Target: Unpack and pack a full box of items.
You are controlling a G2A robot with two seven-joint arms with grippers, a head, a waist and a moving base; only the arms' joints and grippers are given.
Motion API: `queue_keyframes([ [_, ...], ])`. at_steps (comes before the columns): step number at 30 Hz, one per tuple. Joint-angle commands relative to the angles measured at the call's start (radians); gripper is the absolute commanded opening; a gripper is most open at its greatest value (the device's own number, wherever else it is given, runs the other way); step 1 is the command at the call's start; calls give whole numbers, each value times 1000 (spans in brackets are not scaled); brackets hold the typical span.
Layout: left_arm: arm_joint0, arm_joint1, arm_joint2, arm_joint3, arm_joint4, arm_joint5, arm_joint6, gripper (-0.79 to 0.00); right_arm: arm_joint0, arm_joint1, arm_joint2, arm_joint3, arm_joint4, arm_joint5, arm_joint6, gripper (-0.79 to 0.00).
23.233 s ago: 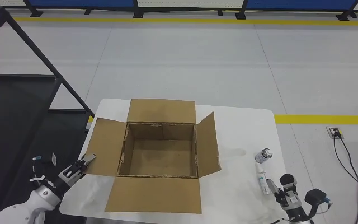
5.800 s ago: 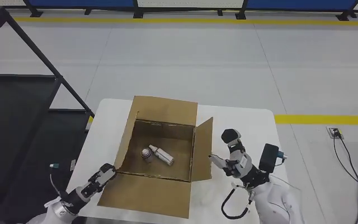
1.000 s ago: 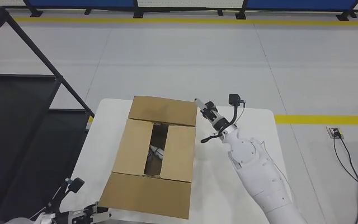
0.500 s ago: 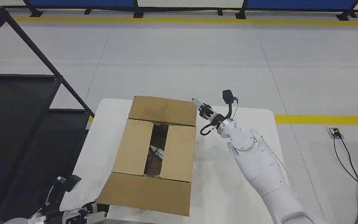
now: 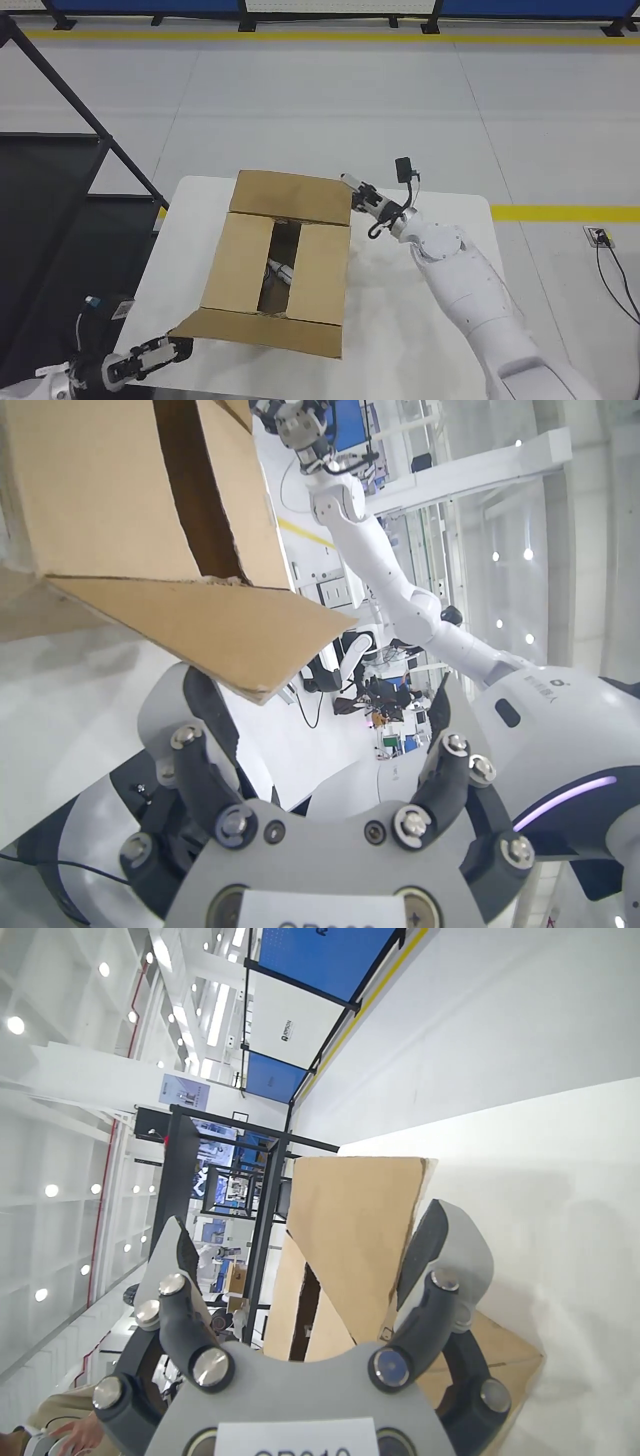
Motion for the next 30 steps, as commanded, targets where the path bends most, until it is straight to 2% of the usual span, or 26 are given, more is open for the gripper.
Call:
queue_keyframes([
  [1, -6, -3, 7, -4, 14, 32, 59, 0, 3, 2, 9, 6, 15, -31, 4, 0],
  [3, -17, -7, 13, -17, 55, 61, 160, 0, 1, 3, 17, 5, 33, -60, 22, 0],
  [6, -27, -13, 35, -38, 82, 103, 239, 0, 1, 7, 26, 0, 48, -83, 44, 0],
  [13, -53, -22, 60, -60, 119, 157, 350, 0, -24, 18, 52, -60, 102, -144, 128, 0],
  [19, -73, -31, 93, -73, 199, 195, 448, 0, -71, 35, 69, -164, 123, -169, 215, 0],
  [25, -110, -38, 135, -73, 240, 248, 499, 0, -153, 58, 84, -320, 107, -148, 292, 0],
  [30, -151, -44, 179, -67, 290, 287, 527, 0, -242, 77, 91, -492, 75, -63, 337, 0],
])
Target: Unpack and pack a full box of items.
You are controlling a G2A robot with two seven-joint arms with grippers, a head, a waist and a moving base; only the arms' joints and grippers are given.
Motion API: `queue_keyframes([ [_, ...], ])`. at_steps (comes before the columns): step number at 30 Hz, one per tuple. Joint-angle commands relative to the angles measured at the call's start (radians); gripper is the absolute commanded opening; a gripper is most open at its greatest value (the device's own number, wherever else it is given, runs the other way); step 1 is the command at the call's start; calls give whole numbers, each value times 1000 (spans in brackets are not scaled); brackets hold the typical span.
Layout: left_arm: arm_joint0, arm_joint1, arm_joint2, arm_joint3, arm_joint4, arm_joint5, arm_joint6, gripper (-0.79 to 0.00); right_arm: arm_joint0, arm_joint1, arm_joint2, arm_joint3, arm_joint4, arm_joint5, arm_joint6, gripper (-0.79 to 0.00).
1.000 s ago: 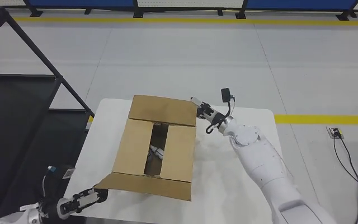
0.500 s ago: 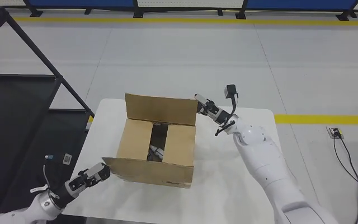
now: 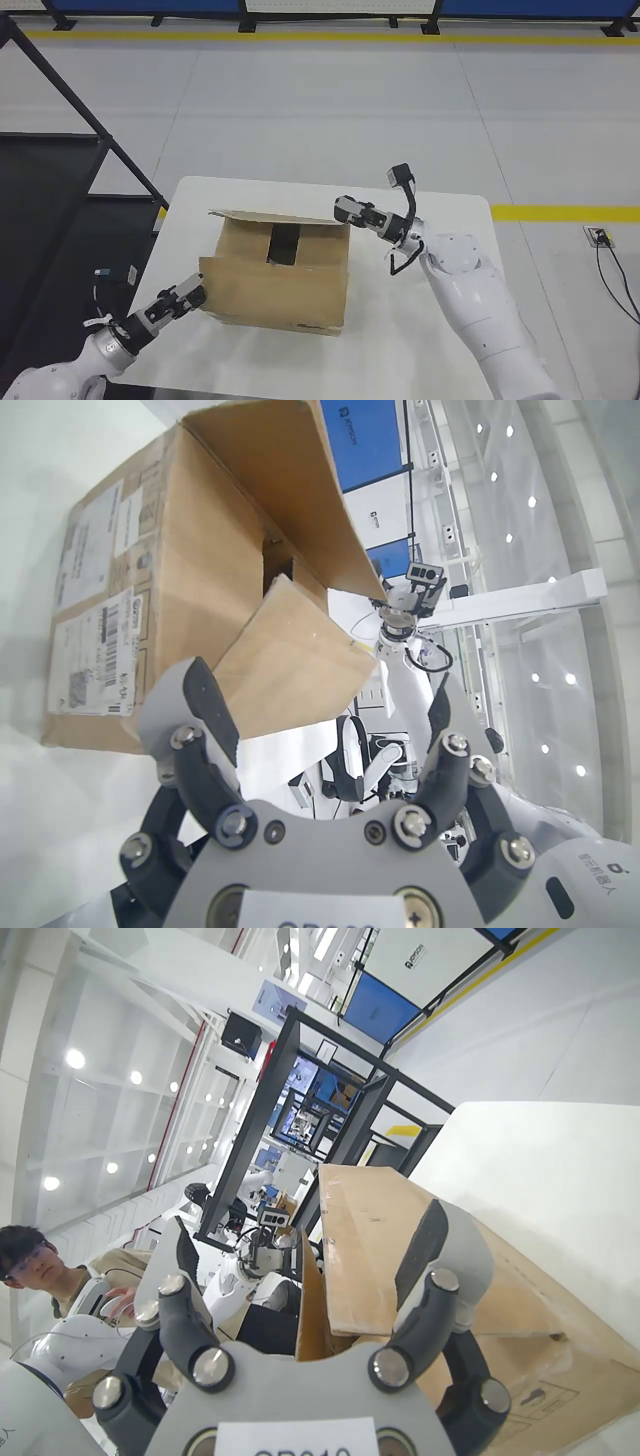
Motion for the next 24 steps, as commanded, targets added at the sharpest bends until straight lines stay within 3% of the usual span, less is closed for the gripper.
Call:
queue_keyframes([
  [1, -16, -2, 19, 4, 19, 10, 8, 0, -37, 8, 4, -79, -24, 52, 4, 0],
  [10, -94, -13, 85, 25, 79, 29, 29, 0, -159, 21, -24, -330, -112, 293, -47, 0],
  [17, -142, -22, 122, 35, 119, 35, 53, 0, -153, 22, -54, -347, -91, 408, -2, 0],
  [24, -174, -31, 151, 52, 148, 21, 77, 0, -147, 19, -93, -321, -61, 415, 30, 0],
])
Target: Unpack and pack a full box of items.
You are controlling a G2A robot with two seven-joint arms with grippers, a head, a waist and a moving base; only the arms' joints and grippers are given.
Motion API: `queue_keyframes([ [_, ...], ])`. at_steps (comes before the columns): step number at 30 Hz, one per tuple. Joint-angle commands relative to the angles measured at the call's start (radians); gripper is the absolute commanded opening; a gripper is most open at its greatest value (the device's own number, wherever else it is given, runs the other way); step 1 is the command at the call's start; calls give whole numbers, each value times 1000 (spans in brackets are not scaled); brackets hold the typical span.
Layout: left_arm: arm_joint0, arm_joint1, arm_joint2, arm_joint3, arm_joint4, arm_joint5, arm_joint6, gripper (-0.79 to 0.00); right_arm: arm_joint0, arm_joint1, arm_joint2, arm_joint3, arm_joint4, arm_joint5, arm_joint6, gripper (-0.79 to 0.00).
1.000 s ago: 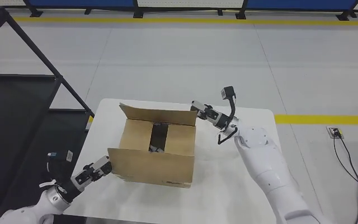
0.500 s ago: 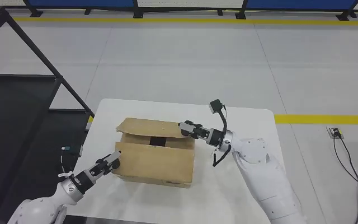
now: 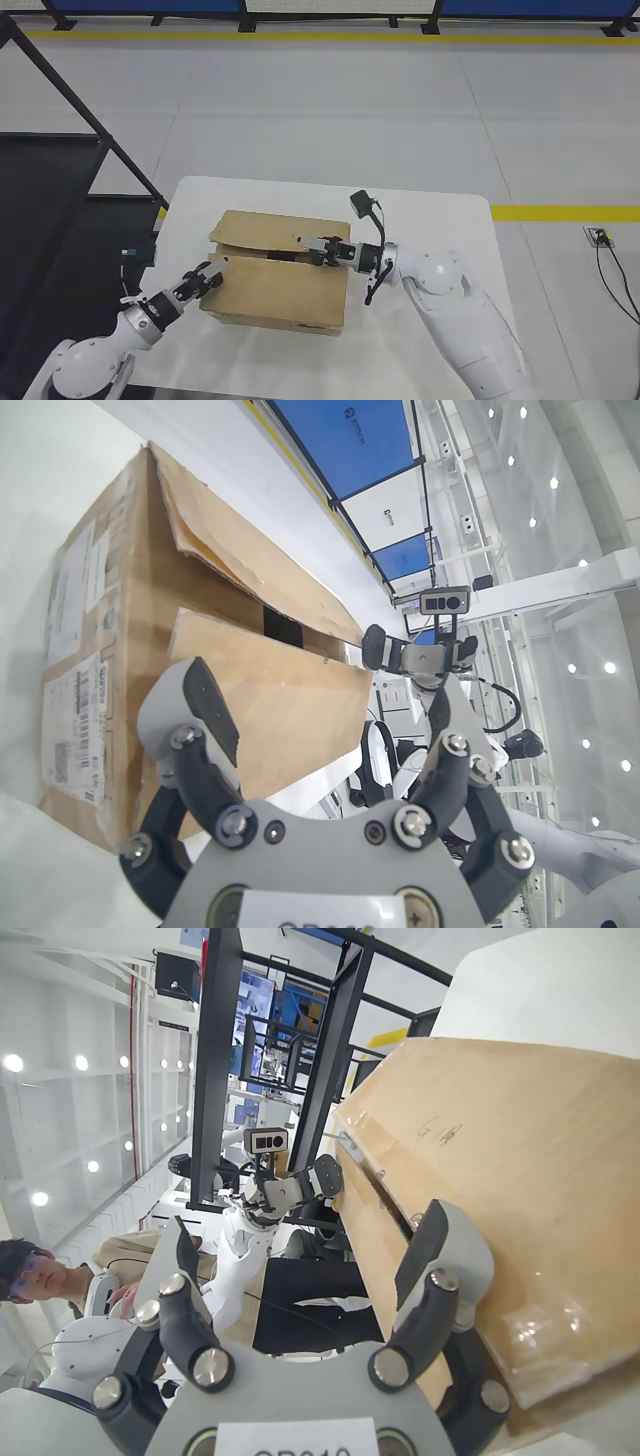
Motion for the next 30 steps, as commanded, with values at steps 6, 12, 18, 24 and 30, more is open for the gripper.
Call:
queue_keyframes([
  [6, -24, -9, 14, 15, 18, -13, 35, 0, 4, -1, -20, 31, 14, 0, -5, 0],
  [12, -48, -21, 2, 38, -81, -25, 104, 0, 6, -1, -28, 61, 31, -21, -13, 0],
  [18, -78, -39, 39, 67, -152, -3, 189, 0, 13, -1, -34, 92, 44, -34, -16, 0],
  [24, -78, -42, 43, 63, -162, 11, 182, 0, 22, -2, -41, 119, 55, -44, -25, 0],
  [30, -78, -42, 43, 63, -162, 11, 182, 0, 26, -1, -42, 134, 59, -66, -32, 0],
])
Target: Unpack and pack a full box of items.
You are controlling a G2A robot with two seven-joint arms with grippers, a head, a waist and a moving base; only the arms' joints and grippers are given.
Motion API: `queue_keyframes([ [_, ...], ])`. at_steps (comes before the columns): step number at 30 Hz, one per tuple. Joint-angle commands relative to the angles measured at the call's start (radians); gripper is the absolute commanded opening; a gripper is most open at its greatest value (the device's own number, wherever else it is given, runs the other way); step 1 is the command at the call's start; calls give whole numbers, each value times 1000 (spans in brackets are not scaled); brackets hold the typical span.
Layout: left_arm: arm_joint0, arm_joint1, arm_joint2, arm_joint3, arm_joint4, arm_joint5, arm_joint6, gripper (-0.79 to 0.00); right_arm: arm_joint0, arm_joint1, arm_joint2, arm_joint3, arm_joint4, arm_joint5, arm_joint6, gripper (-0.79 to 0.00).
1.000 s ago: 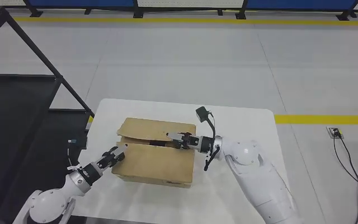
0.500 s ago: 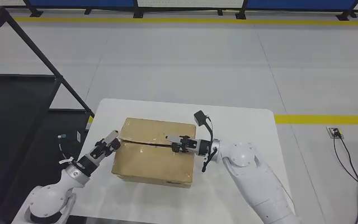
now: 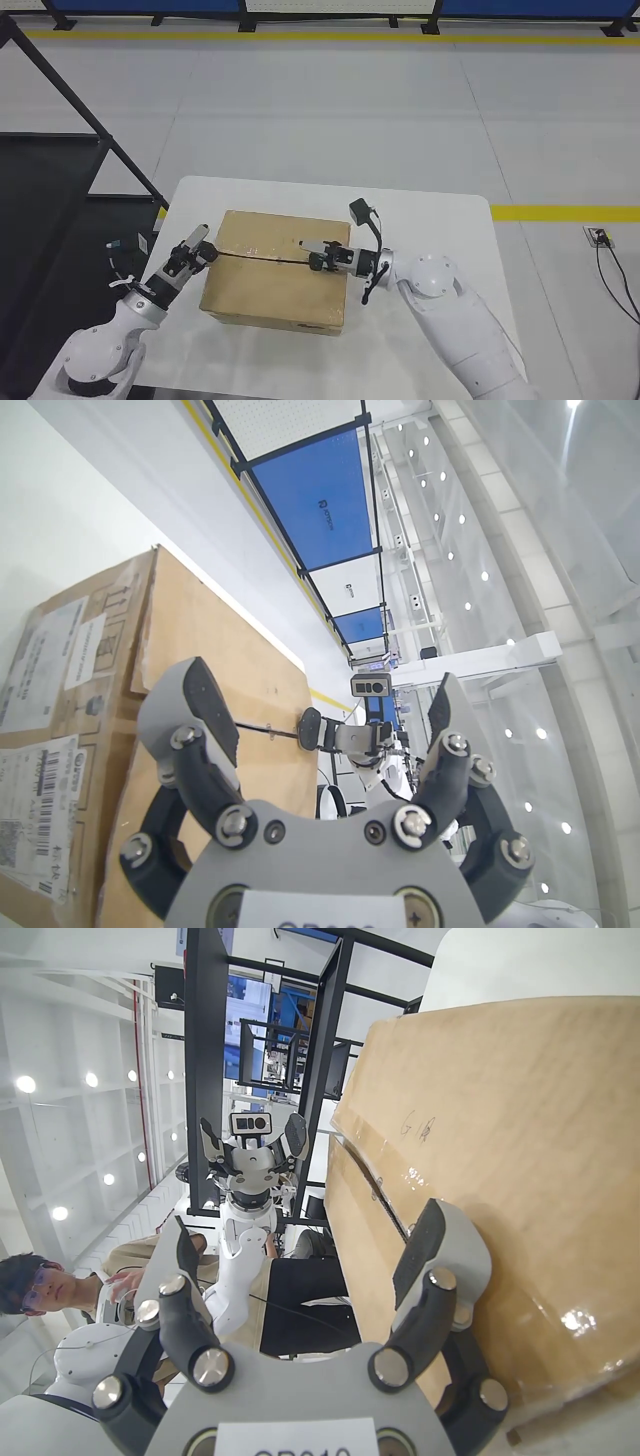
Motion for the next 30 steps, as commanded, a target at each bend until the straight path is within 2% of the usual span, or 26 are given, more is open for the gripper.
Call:
queue_keyframes([
  [1, 0, 0, 0, 0, 0, 0, 0, 0, 4, 0, -2, 6, 2, -5, 0, 0],
  [5, -10, -5, 2, 10, 13, 29, 56, 0, 20, -3, -12, 17, 9, -16, 1, 0],
  [9, -38, -22, 59, 27, 17, 55, 130, 0, 31, -6, -26, 23, 8, -24, -2, 0],
  [14, -86, -43, 131, 66, -4, 91, 168, 0, 33, -7, -33, 29, 10, -31, -7, 0],
  [22, -142, -66, 187, 126, -21, 101, 173, 0, 18, -5, -37, 26, 10, -43, -16, 0],
  [30, -140, -74, 174, 131, -9, 91, 150, 0, -34, 6, 0, -30, 1, -116, -77, 0],
])
